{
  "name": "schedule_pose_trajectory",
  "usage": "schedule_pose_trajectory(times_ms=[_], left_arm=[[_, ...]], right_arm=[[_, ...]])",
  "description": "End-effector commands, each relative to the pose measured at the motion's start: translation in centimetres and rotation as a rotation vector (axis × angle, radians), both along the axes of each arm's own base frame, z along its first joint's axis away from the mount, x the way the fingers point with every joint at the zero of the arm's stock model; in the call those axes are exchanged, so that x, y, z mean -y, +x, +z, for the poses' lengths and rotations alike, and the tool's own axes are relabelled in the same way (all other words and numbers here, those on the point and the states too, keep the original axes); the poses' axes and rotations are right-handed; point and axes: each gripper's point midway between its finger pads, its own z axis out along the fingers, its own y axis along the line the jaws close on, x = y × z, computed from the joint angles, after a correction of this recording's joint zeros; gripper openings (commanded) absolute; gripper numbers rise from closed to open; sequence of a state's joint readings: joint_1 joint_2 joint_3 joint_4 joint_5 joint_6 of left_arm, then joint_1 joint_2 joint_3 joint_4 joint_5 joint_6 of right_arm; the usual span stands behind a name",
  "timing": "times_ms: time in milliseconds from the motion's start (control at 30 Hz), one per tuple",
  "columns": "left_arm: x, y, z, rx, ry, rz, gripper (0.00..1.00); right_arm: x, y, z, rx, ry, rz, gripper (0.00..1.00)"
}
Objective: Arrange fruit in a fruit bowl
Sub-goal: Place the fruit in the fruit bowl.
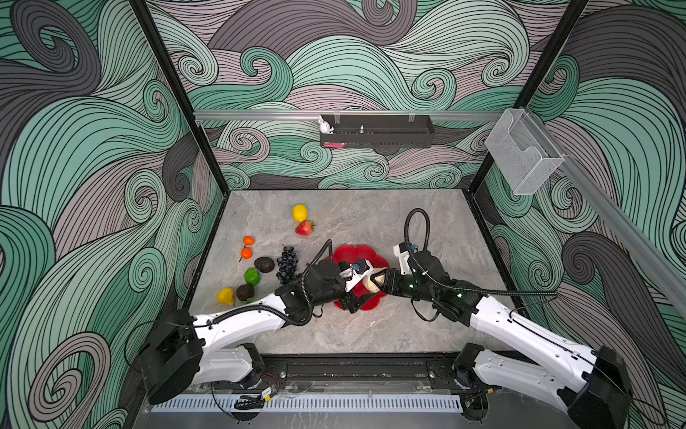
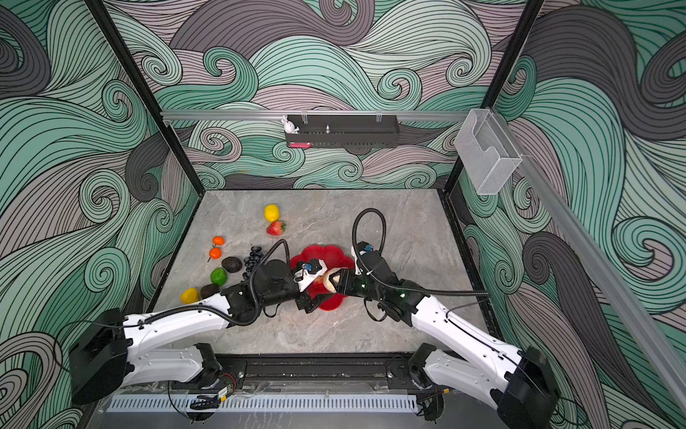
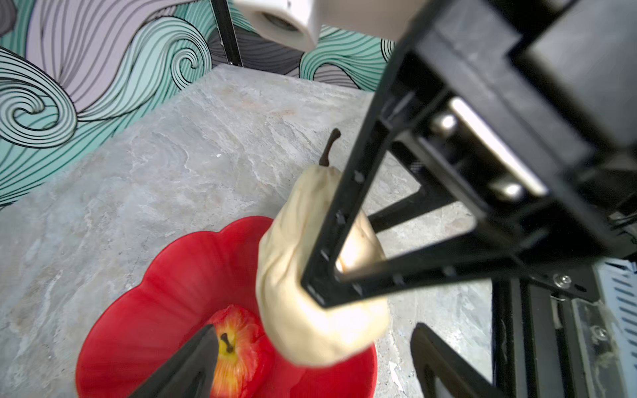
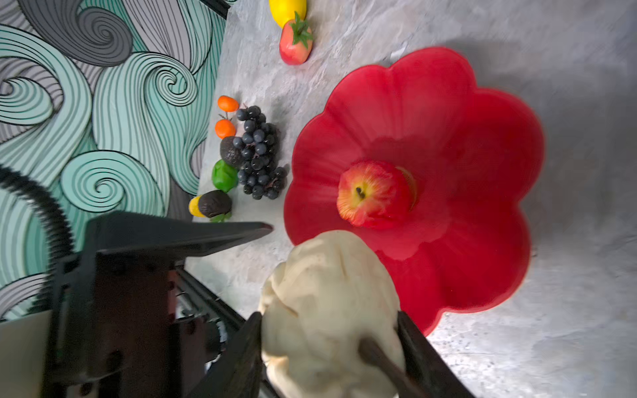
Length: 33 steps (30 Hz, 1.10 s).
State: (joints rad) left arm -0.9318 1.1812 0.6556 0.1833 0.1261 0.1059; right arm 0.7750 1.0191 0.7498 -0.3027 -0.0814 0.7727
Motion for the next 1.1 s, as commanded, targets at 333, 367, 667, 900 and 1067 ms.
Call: schedule_pose_trajectory(times_ms=[333, 367, 667, 900, 1067], left_arm=[[-11.4, 4.2, 1.5, 0.120, 0.020, 0.600, 0.89], [-12.1, 4.5, 1.4, 0.124, 0.022, 0.636, 0.89], [-15.4, 5.2, 1.9, 0.138, -0.032, 0.781, 0.89], [-16.7, 5.0, 2.2, 0.157, -0.060, 0.821, 0.89], [-17.0, 5.0, 2.1, 0.160, -0.063, 0.835, 0.89]], right_arm=[[1.3, 5.2, -1.6, 0.173, -0.365, -0.026, 0.55], [1.2, 5.3, -2.1, 0.167, -0.377, -0.022, 0.55], [0.5, 5.4, -5.6, 0.097, -0.419, 0.009, 0.56], [-0.5, 5.4, -7.5, 0.056, -0.419, 0.038, 0.56], [-0.9, 5.4, -8.5, 0.039, -0.429, 0.048, 0.56]])
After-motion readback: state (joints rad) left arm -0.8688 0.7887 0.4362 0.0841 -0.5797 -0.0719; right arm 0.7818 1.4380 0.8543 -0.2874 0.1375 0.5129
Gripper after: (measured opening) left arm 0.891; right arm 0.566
